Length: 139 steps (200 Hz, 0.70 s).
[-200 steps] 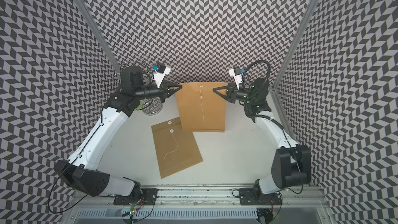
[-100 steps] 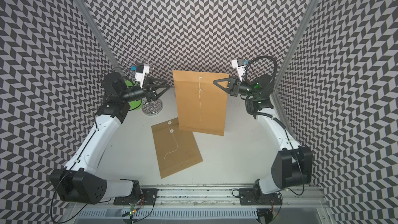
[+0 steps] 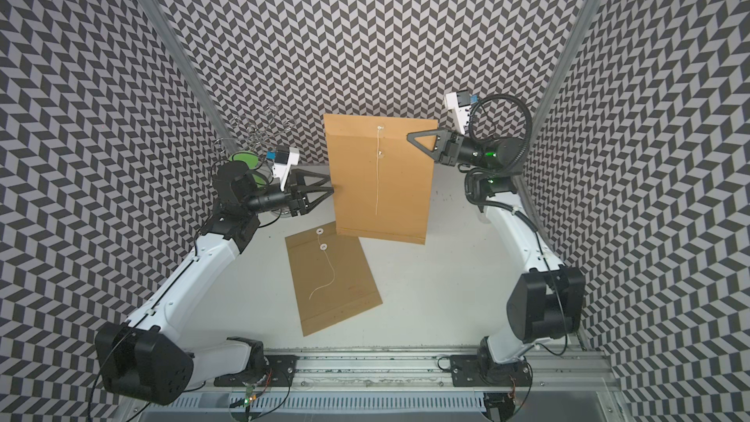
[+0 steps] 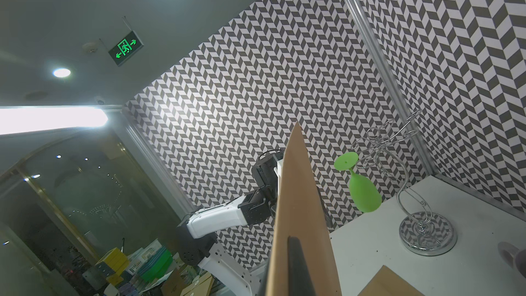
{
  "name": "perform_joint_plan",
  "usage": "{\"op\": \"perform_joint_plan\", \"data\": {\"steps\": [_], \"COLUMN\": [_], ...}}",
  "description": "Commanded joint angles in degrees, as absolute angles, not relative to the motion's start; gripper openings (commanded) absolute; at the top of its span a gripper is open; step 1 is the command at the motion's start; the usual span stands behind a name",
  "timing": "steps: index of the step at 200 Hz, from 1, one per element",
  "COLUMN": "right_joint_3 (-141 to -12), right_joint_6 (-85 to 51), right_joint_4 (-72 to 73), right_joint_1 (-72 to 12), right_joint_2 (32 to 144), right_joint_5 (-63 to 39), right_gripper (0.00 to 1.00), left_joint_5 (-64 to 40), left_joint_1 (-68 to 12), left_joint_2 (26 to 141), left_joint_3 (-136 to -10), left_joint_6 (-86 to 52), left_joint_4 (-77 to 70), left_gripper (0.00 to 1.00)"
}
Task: Close the mouth of the file bag
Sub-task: Pick up the file bag from the center of the board.
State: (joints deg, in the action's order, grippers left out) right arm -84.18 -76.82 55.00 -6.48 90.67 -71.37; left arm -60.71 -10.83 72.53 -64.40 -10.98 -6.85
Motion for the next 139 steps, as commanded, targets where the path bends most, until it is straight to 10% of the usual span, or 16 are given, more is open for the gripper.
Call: {"op": "perform_joint_plan", "data": {"steps": [1, 98, 139], "right_joint_3": [-84.86, -85.24, -85.01], "right_joint_6": [-87.8, -96.33, -96.24], "right_joint_4": [69.81, 79.23, 79.14], "right_joint_1": [-5.48, -5.96, -6.15], "right_joint_2": [91.07, 93.52, 94.38], "right_joint_5": [-70.22, -68.81, -68.82], "right_gripper": [0.0, 0.0, 0.0], "left_joint_5": [-58.98, -62.75, -66.47], "left_joint_1": [-10.12, -16.92, -19.16], "left_joint_2": [72.27, 76.54, 76.61], "left_joint_3": [-64.36, -64.07, -61.6], "left_joint_6": [-8.26, -10.59, -15.29], "left_joint_4": [-8.9, -17.02, -23.44], "left_gripper": [0.6, 0.65, 0.51]}}
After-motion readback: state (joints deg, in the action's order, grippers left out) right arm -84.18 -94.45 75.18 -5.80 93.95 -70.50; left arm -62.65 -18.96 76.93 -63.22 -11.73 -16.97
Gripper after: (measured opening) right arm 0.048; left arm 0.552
